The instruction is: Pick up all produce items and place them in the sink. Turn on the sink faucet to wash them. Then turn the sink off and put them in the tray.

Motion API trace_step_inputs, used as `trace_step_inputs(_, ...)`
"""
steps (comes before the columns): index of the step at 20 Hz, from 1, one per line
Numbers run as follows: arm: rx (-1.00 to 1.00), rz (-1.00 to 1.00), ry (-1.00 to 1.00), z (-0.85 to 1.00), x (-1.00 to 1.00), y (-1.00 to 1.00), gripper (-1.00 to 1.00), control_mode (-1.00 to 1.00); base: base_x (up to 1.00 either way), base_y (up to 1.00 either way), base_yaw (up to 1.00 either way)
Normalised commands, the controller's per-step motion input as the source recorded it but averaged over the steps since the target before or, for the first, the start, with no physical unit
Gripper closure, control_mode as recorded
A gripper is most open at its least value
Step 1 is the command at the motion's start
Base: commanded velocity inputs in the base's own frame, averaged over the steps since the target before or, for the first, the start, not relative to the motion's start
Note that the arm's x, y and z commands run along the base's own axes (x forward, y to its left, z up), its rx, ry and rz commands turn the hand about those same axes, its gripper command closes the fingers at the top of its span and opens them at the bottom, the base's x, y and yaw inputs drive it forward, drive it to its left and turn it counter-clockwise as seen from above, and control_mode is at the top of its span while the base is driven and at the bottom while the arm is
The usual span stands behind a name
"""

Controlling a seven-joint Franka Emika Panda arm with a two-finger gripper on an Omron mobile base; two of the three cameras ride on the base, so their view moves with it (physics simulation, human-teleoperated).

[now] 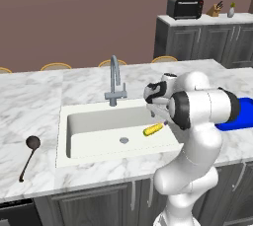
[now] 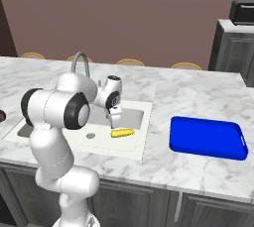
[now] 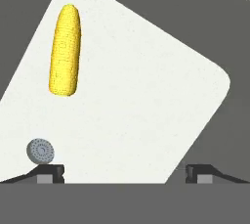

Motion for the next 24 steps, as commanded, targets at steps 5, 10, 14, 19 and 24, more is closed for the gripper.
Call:
trace_step_inputs(5, 0.0, 0.32, 0.0, 0.56, -0.54, 0.02, -1.0, -1.0, 0.0, 0.0, 0.0)
trace_step_inputs(10, 0.0, 0.36, 0.0, 0.3, -0.65, 0.15, -1.0, -1.0, 0.0, 0.0, 0.0)
trace_step_inputs(14, 0.0, 0.35, 0.0, 0.15, -0.77, 0.3, -1.0, -1.0, 0.0, 0.0, 0.0)
trace_step_inputs(19, 0.02, 0.32, 0.0, 0.09, -0.69, 0.49, -1.0, -1.0, 0.0, 0.0, 0.0)
trace_step_inputs(24, 0.02, 0.34, 0.0, 0.04, -0.5, 0.71, -1.0, -1.0, 0.0, 0.0, 0.0)
